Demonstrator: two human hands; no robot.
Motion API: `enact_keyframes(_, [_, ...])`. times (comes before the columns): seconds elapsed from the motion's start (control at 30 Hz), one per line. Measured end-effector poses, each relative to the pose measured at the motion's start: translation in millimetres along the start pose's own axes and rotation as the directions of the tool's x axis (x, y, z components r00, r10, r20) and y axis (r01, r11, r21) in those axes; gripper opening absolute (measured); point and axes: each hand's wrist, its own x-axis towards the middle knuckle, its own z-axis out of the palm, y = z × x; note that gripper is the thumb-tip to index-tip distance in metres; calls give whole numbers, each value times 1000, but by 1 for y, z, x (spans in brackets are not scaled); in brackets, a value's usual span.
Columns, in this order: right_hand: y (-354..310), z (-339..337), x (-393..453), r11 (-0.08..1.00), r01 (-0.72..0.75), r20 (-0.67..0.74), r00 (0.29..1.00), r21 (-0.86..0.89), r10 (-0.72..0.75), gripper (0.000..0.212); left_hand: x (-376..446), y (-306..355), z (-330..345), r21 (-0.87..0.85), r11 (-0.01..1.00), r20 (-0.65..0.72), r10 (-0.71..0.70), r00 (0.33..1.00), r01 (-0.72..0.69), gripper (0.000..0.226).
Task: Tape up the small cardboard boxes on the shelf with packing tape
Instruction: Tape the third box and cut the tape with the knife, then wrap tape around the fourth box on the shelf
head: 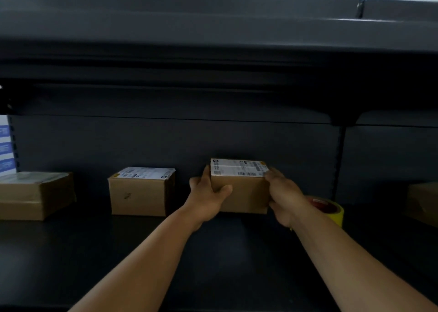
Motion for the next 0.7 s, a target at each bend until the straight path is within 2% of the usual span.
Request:
enact_keyframes(0.17, [6,-4,15,995,22,-47,999,-94,-27,50,14,-8,11,57,998,-17,-18,1000,19,63])
enact_keyframes(0.3, [14,-2,26,978,15,-93,995,-210,-35,51,15,-8,19,9,997,52,-73,996,72,60])
enact_keyframes(0.4, [17,0,28,977,-17,-91,996,-210,-2,52,13,-6,23,-35,996,66,-85,994,87,61])
enact_keyframes(0.47, [18,2,26,980,-16,-85,996,-198,-1,49,12,-2,24,-66,994,77,-83,994,89,67])
enact_keyframes(0.57, [16,3,24,982,25,-96,994,-190,-44,45,12,5,22,-56,992,15,-109,994,110,84])
enact_keyframes(0.7, [15,2,23,970,69,-177,978,-234,-112,56,10,10,23,23,999,-84,-42,996,44,93])
